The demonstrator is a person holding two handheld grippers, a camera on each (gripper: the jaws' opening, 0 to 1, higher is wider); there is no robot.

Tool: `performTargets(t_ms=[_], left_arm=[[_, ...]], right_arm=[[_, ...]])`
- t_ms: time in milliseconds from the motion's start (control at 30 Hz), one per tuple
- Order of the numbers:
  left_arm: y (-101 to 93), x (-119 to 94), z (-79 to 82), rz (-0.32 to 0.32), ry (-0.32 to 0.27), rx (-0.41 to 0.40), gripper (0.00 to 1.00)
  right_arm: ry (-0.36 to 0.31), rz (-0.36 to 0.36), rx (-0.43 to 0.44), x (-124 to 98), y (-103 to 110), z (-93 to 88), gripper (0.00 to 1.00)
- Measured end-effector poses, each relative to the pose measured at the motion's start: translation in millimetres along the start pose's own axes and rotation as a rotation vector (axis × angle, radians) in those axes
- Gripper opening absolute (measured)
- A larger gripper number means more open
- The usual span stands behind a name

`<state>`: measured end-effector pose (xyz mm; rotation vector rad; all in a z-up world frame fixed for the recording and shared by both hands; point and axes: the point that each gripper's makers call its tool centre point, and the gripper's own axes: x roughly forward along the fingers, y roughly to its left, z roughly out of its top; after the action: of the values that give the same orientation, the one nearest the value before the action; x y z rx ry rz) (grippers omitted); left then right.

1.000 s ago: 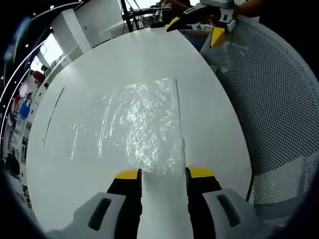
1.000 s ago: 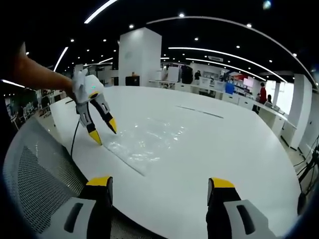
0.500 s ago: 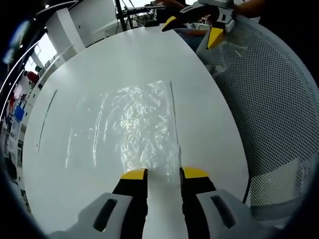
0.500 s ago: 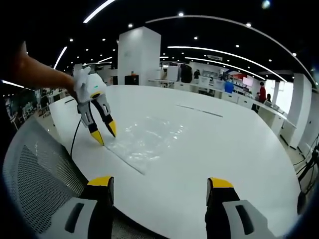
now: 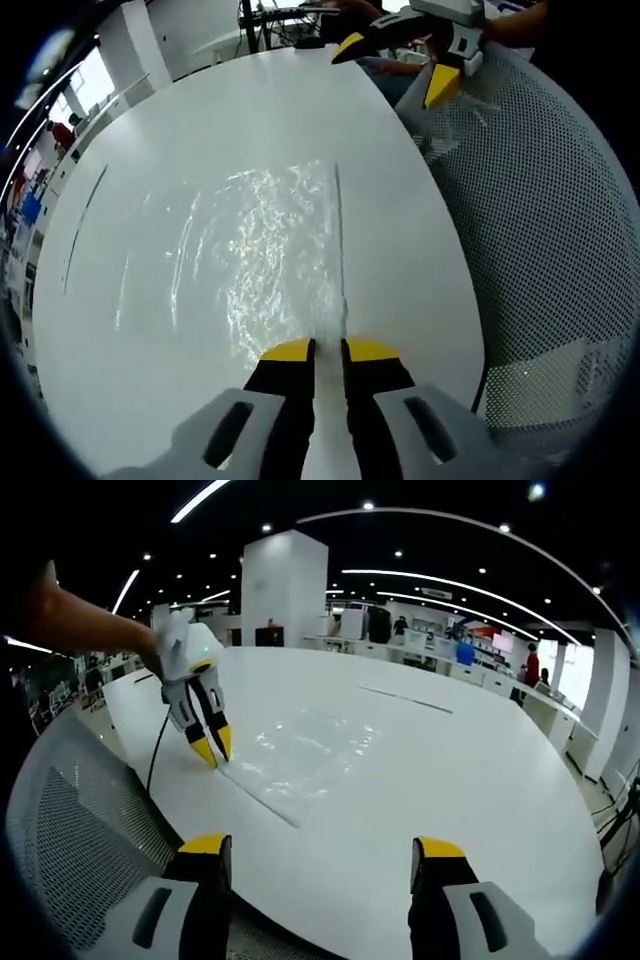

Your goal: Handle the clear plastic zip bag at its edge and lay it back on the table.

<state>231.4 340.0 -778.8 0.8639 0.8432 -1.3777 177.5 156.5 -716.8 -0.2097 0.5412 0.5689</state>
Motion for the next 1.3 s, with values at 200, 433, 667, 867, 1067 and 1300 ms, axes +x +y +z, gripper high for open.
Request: performTargets(t_ms=[200,433,667,867,1067,1300], left_arm=[[-0.3,0.1,0.8,-0.001,0.009,-0.002,0.04],[-0.3,0.5,0.5,0.003,0.016,0.008,0.03],[-3.2,-0.3,-1.3,-0.001,0.030,-0.008,0.02],[-7.1,-8.3,2.6,0.000,0.027,-0.016,0.02],[-8.9,-16.6,8.7,0.011,0.009,-0.027,0.02],[-12.1,-25.4,15.9,0.025,-0.025,-0.050,0.02]], right_arm=[[0.021,0.016,-0.051,0.4,3.2,-2.1,0.71],[0.046,0.030,-0.151,-1.2,8.2,-1.2,0.71],[0.061,0.038,-0.224,-5.6,6.2,3.0,0.71],[0.051,0.031,-0.247,-8.9,2.5,11.2,0.72],[0.040,0.010,-0.270,-9.9,-0.6,19.8,0.73],[0.013,0.029,-0.296,-10.5,3.0,32.7,0.65]])
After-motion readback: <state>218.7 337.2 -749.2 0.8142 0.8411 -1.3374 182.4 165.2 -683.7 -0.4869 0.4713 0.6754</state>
